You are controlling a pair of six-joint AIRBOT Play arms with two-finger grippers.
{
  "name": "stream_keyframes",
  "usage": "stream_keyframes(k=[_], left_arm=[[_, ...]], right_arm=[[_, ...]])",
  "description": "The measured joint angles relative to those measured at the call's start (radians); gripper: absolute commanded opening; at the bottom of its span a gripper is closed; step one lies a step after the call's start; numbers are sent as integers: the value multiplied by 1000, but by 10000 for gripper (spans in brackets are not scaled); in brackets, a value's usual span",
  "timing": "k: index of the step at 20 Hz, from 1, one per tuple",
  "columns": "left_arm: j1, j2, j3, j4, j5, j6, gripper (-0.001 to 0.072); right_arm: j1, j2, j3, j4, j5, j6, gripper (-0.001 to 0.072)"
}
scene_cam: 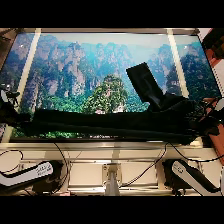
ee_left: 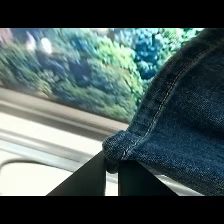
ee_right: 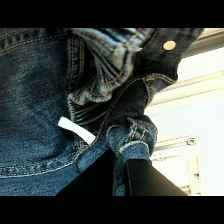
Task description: Fold the clothes and pants, and hang the long-sleeved shirts on hangers.
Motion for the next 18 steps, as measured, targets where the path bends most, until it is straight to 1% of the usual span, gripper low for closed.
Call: stream_keyframes(k=[3,5,8,10,13,16,18], left_arm=[[-5,63,21,-9,93,9,30],[-14,117,59,-42,186,10,30],[-27,214,124,-45,367,11,30],[-32,280,140,-71,455,24,30],[-33,334,88,-100,467,56,30],[-34,355,-84,-121,435,100,30],[-34,361,-211,-121,409,155,30]], right_arm=[[0,0,0,7,0,2,55],[0,0,0,37,-5,3,56],[0,0,0,154,-16,6,56],[0,0,0,184,-18,7,56],[0,0,0,141,-30,8,56],[0,0,0,71,-49,7,55],[-1,0,0,56,-55,7,56]])
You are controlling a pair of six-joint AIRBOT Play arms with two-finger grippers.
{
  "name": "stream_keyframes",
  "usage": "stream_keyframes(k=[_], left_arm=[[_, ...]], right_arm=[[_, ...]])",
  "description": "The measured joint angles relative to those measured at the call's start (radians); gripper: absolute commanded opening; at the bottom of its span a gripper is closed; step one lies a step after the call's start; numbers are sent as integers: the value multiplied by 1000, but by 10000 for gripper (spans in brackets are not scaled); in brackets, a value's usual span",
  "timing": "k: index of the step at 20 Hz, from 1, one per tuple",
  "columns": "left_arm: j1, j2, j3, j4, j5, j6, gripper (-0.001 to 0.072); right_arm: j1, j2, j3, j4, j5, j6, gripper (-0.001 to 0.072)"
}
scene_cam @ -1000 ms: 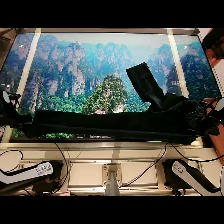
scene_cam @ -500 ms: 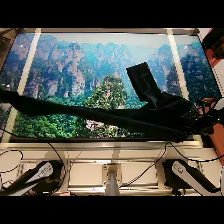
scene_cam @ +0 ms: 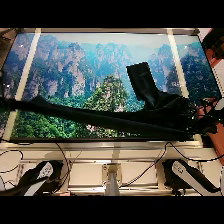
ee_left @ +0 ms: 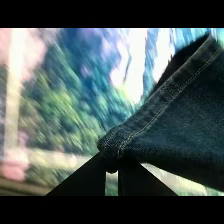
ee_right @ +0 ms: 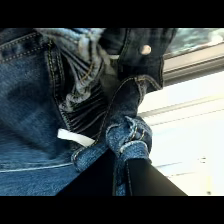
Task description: Fold the clothes and pants, and hang the long-sleeved shirts on hangers.
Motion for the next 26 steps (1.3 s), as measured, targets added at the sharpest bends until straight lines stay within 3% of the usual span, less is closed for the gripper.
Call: stream_keyframes(k=[9,13,18,19,20,21,22,23,26], left_arm=[[0,5,-187,181,-166,433,30],[0,5,-195,188,-212,522,30],[0,5,-197,191,-258,558,31],[0,5,-197,192,-259,559,39],[0,5,-197,192,-263,562,114],[0,5,-197,192,-269,563,275],[0,5,-197,195,-270,565,436],[0,5,-197,197,-270,565,483],[0,5,-197,195,-272,569,482]], right_arm=[[0,0,0,4,26,0,56],[0,0,0,-19,92,0,56],[0,0,0,-40,163,-1,58],[0,0,0,-42,170,-1,119],[0,0,0,-43,174,-3,259],[0,0,0,-43,183,-5,435],[0,0,0,-45,185,-6,500],[0,0,0,-54,183,-8,502],[0,0,0,-49,184,-8,501]])
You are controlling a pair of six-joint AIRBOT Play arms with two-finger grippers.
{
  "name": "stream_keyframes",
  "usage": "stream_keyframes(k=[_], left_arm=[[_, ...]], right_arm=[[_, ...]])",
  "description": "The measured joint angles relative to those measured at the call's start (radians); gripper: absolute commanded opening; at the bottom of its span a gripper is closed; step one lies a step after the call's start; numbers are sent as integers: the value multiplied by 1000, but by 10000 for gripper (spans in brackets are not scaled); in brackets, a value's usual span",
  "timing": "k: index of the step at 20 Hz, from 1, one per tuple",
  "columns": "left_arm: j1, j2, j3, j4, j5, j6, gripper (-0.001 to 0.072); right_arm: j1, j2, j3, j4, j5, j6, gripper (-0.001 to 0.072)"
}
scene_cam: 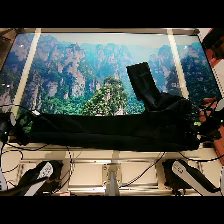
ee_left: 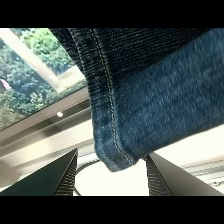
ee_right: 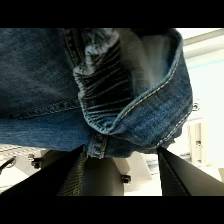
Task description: Fold the clothes and pants, and hang the long-sleeved shirts on hangers.
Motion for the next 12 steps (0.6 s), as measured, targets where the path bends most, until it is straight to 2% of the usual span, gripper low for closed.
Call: stream_keyframes(k=[6,7,9,12], left_arm=[[0,0,6,55,16,0,477],[0,0,12,77,23,-1,467],[0,0,33,115,43,-14,403],[0,0,84,147,75,-28,402]], right_arm=[[0,0,15,2,-74,-1,501],[0,0,29,2,-93,-1,501],[0,0,73,3,-121,-1,501],[0,0,176,3,-168,0,501]])
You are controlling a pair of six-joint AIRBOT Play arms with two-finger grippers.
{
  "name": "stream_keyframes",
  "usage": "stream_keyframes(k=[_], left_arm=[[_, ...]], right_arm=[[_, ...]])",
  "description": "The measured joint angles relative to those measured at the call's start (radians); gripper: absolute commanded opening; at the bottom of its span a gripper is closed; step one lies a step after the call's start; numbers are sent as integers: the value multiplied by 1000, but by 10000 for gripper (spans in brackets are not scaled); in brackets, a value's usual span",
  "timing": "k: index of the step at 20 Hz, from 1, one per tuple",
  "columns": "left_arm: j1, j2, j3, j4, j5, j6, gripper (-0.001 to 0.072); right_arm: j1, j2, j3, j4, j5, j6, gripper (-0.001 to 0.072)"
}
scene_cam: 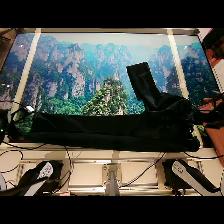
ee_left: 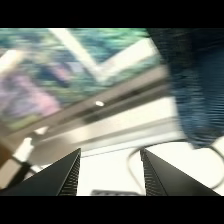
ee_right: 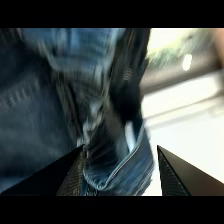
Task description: Fold the clothes and pants, and hang the long-sleeved shirts on hangers.
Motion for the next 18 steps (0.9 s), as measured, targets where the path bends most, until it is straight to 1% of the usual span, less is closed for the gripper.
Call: stream_keyframes(k=[1,2,3,4,5,8,10,11,12,13,15,16,18], left_arm=[[0,0,17,5,9,-4,400],[0,0,35,11,22,-6,329],[0,0,49,13,33,-12,163],[0,0,61,15,49,-27,60],[0,0,70,17,66,-46,30],[0,0,84,18,98,-113,31],[0,0,88,16,115,-153,31],[0,0,90,8,127,-177,31],[0,0,90,-7,140,-200,31],[0,0,91,-21,157,-219,31],[0,0,92,-68,192,-243,31],[0,0,92,-96,213,-249,31],[0,0,92,-159,248,-259,31]], right_arm=[[0,0,35,-1,-14,1,500],[0,0,71,-3,-44,6,457],[-2,0,100,-11,-75,20,320],[-8,0,127,-21,-127,47,148],[-19,0,148,-28,-180,82,57],[-75,-3,183,-27,-332,220,54],[-121,-18,192,16,-365,254,52],[-147,-34,194,60,-355,234,52],[-171,-53,195,120,-324,185,52],[-193,-77,197,198,-275,114,54],[-227,-142,198,381,-113,-56,56],[-237,-170,198,441,-45,-109,56],[-250,-213,180,512,51,-175,56]])
